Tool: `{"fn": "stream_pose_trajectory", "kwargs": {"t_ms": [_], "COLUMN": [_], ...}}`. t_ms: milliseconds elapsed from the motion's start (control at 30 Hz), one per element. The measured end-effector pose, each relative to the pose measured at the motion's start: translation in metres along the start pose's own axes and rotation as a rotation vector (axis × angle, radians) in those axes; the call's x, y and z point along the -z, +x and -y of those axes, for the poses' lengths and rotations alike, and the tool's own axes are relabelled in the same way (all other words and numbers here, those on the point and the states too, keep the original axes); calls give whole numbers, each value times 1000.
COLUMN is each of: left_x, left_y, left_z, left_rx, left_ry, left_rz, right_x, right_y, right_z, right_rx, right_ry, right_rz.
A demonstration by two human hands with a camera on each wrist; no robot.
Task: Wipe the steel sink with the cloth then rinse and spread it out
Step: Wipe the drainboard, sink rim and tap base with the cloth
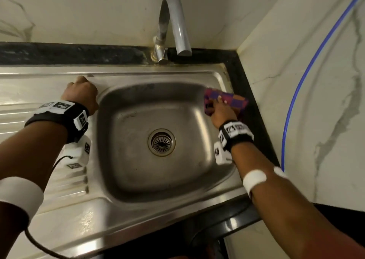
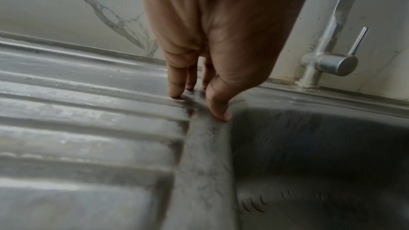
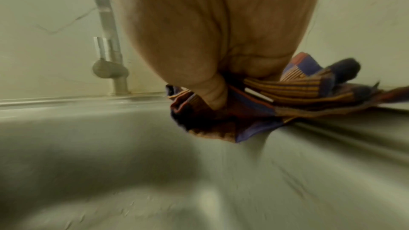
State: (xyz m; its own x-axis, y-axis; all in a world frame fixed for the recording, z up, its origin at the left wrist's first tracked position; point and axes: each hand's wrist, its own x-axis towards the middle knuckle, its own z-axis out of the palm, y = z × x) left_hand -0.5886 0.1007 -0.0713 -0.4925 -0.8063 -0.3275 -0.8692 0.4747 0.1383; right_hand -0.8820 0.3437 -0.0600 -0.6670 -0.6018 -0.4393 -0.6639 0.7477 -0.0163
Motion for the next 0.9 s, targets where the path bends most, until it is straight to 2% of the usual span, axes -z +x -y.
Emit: {"fn": "stream_pose_trajectory", "kwargs": {"t_ms": [133,233,333,633,767,900], "left_x": [1,2,2,-7,-5,-5], "left_y": [2,4,4,3,4,3], "left_z": [1,5,9,21,22,26], "left_rx": [-19,-43,-73,-150,-183,-212], "left_ry": [35,43,32,56,71,51], "left_rz": [15,9,7,-8,9,8], "right_x": [20,12,-9,-61,-76,-86], "right_y": [16,-2,-34,-154,-201,-227], "right_z": [7,-4,-17,-57,-62,-46], "right_rx": [-15,-1,-3,-259,-228,-191], "right_ry": [-26,-70,-90,26,57,33], "right_rz": [-9,-14,30,95,147,162]}}
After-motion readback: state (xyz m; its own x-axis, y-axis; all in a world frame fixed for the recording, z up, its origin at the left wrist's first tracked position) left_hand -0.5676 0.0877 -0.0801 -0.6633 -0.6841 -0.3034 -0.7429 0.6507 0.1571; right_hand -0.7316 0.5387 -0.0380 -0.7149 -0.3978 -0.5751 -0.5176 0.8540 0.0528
